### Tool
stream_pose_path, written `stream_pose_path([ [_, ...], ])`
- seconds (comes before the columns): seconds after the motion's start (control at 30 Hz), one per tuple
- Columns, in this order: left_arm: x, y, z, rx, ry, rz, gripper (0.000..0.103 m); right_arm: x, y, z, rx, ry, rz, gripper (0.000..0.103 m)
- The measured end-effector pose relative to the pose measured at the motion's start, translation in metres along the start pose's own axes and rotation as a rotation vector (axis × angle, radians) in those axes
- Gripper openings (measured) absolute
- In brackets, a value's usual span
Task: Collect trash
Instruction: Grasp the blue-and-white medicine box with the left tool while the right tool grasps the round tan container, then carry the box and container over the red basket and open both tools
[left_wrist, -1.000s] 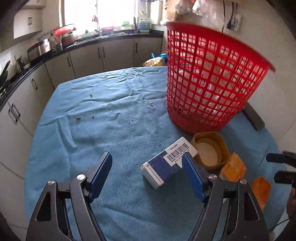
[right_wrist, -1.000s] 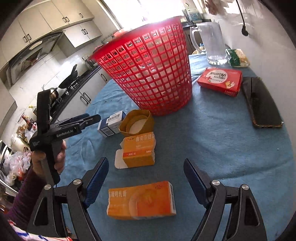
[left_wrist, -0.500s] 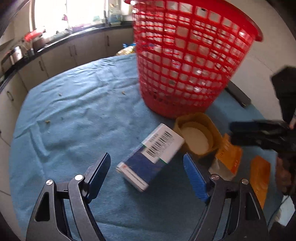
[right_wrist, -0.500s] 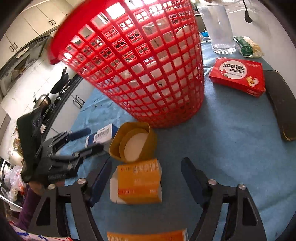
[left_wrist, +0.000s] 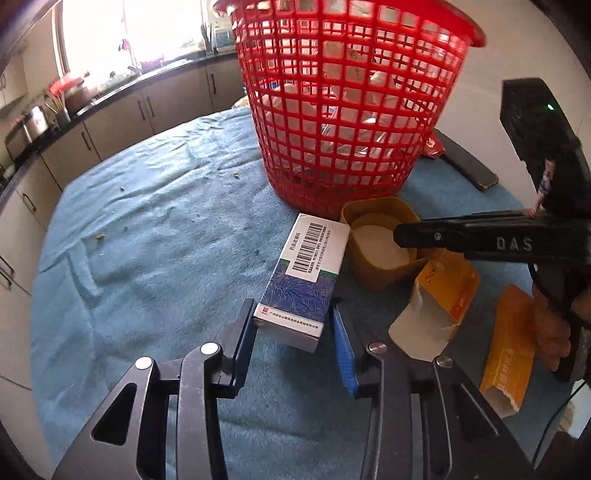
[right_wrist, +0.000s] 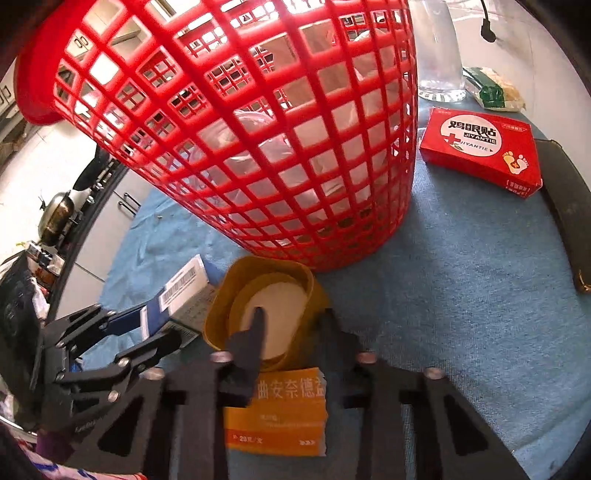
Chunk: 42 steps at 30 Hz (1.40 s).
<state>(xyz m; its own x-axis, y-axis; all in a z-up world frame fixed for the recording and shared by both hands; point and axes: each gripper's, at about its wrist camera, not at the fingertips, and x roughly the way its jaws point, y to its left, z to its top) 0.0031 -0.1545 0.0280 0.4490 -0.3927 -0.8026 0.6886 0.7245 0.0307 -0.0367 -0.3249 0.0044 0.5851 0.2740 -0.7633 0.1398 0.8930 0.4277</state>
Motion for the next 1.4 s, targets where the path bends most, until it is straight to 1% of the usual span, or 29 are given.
stream_pose_path([
  [0.07, -0.006, -0.005, -0.002, 0.002, -0.011, 0.013, 0.038, 0.0, 0.002, -0.001, 0.0, 0.001, 0.004, 0.016],
  [0.17, -0.021, -0.009, -0.007, -0.014, -0.032, 0.016, 0.038, -0.007, 0.003, -0.006, -0.005, -0.012, 0.003, 0.009],
  [0.33, -0.051, -0.014, -0.014, -0.052, -0.081, 0.019, 0.038, -0.03, 0.003, -0.016, -0.03, -0.047, 0.016, 0.006],
  [0.47, -0.074, -0.021, -0.018, -0.06, -0.116, 0.032, 0.038, -0.051, 0.0, -0.023, -0.036, -0.082, 0.026, 0.006],
  [0.7, -0.112, -0.036, -0.021, -0.074, -0.17, 0.066, 0.038, -0.096, 0.001, -0.029, -0.053, -0.168, 0.045, 0.006],
  [1.0, -0.146, -0.062, -0.015, -0.053, -0.232, 0.111, 0.038, -0.147, -0.004, -0.048, -0.082, -0.247, 0.041, 0.006],
  [1.27, -0.166, -0.076, -0.006, -0.051, -0.25, 0.097, 0.038, -0.182, -0.017, -0.057, -0.065, -0.305, 0.049, 0.006],
  [1.4, -0.181, -0.078, 0.002, -0.044, -0.274, 0.115, 0.038, -0.197, -0.022, -0.055, -0.059, -0.331, 0.051, 0.006],
])
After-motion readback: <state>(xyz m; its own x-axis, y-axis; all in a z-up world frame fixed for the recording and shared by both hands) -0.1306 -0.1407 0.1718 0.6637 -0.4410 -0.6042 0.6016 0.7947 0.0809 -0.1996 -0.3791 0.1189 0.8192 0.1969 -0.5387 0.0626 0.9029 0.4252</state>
